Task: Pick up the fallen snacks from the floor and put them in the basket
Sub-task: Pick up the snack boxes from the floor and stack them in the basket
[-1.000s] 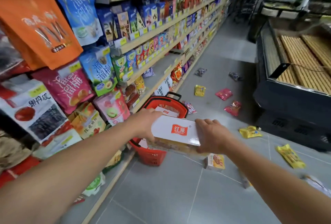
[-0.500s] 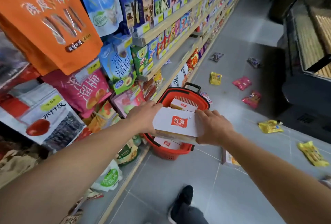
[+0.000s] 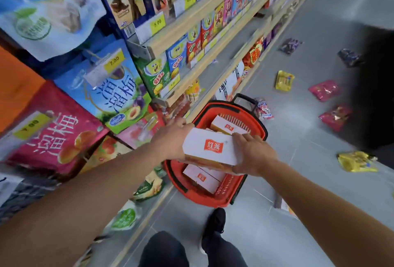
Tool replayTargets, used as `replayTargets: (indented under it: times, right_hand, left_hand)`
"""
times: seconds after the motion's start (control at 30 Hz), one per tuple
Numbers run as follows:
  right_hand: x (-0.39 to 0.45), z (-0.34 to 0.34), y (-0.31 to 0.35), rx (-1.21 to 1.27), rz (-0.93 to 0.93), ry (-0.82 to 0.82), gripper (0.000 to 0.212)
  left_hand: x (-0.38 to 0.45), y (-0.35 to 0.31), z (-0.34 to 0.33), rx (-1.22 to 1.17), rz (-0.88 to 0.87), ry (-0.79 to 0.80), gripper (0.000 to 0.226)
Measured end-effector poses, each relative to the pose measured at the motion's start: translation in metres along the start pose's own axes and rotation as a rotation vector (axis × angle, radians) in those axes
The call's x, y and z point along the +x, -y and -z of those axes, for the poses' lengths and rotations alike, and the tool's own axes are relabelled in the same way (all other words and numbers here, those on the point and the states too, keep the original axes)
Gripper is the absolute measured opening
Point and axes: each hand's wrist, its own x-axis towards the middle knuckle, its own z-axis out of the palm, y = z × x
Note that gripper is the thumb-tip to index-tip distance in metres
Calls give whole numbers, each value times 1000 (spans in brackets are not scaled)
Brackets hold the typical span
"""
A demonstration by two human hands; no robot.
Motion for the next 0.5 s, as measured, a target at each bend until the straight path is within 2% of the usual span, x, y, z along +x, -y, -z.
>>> replayTargets:
  times: [0.13, 0.23, 0.37, 0.5]
  right_hand:
    - [38, -36, -23, 135, -70, 5, 107]
    - [65, -76, -36, 215, -148, 35, 107]
    - [98, -140, -49, 322, -242, 91, 114]
    - [136, -209, -56, 340, -275, 128, 102]
  left_hand:
    - [53, -2, -26, -41, 6, 94, 95]
    - [94, 0, -67, -76, -43, 91, 87]
    - [140, 4, -132, -76, -102, 169, 90]
    - [178, 21, -204, -113, -134, 285, 88]
